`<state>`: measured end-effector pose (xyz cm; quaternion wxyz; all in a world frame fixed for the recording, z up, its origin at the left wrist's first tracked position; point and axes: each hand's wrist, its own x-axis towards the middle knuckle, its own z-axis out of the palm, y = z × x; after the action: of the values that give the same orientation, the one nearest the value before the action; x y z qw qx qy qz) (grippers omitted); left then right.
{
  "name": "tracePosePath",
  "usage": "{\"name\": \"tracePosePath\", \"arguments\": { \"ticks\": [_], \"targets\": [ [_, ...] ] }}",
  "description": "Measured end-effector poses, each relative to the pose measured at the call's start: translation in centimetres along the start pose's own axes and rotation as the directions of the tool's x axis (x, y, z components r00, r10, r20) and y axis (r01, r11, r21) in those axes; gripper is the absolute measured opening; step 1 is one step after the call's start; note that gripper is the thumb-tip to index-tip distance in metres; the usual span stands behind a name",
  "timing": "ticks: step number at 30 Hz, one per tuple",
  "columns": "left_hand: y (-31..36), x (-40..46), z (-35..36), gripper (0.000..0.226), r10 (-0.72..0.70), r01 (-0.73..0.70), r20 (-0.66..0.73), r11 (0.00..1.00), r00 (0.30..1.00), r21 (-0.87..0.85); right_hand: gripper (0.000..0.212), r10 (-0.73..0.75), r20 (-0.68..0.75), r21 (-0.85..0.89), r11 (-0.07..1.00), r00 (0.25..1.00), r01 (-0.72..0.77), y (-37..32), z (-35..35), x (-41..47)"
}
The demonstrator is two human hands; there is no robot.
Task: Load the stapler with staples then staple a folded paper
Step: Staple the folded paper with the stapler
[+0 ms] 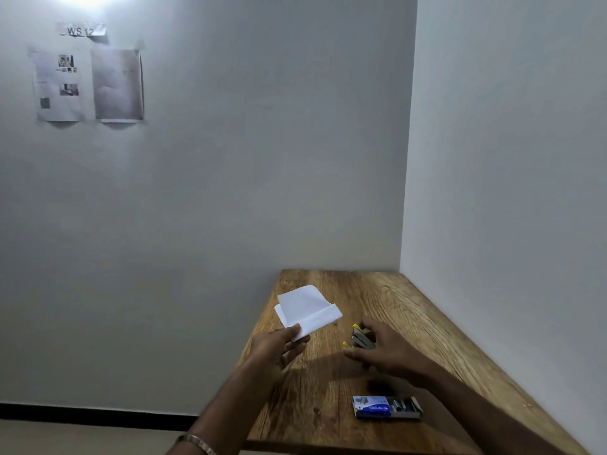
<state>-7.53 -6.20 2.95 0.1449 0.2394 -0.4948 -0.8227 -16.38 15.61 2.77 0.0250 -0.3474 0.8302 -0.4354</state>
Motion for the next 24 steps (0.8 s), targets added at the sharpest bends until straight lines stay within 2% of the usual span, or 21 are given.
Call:
{"name": "tracePosePath", "arguments": {
  "ticks": [6, 10, 14, 24],
  "targets": [
    [-0.2, -0.8, 0.8, 0.022, 0.024, -0.025, 0.01, 1.0, 1.0, 0.02, 0.04, 0.145, 0.076, 0.113, 0.982, 0.987, -0.153, -1.4, 0.5, -0.3],
    [-0.6, -1.1, 1.0, 0.023, 0.008, -0.008, -0.003, 0.999, 1.0, 0.035, 0.068, 0.288, 0.187, 0.259, 0.908, 0.939, -0.33, -2.5, 0.6, 0.0],
    [-0.9, -1.2, 1.5, 0.028, 0.007, -0.008, 0.006, 0.999, 1.0, 0.045, 0.064, 0.286, 0.196, 0.333, 0.88, 0.938, -0.338, -2.5, 0.3, 0.5],
    [-1.6, -1.8, 2.2, 0.028, 0.014, -0.018, 0.063, 0.998, 0.998, 0.055, 0.071, 0.342, 0.272, 0.577, 0.69, 0.9, -0.437, -1.5, 1.1, 1.3]
  ]
}}
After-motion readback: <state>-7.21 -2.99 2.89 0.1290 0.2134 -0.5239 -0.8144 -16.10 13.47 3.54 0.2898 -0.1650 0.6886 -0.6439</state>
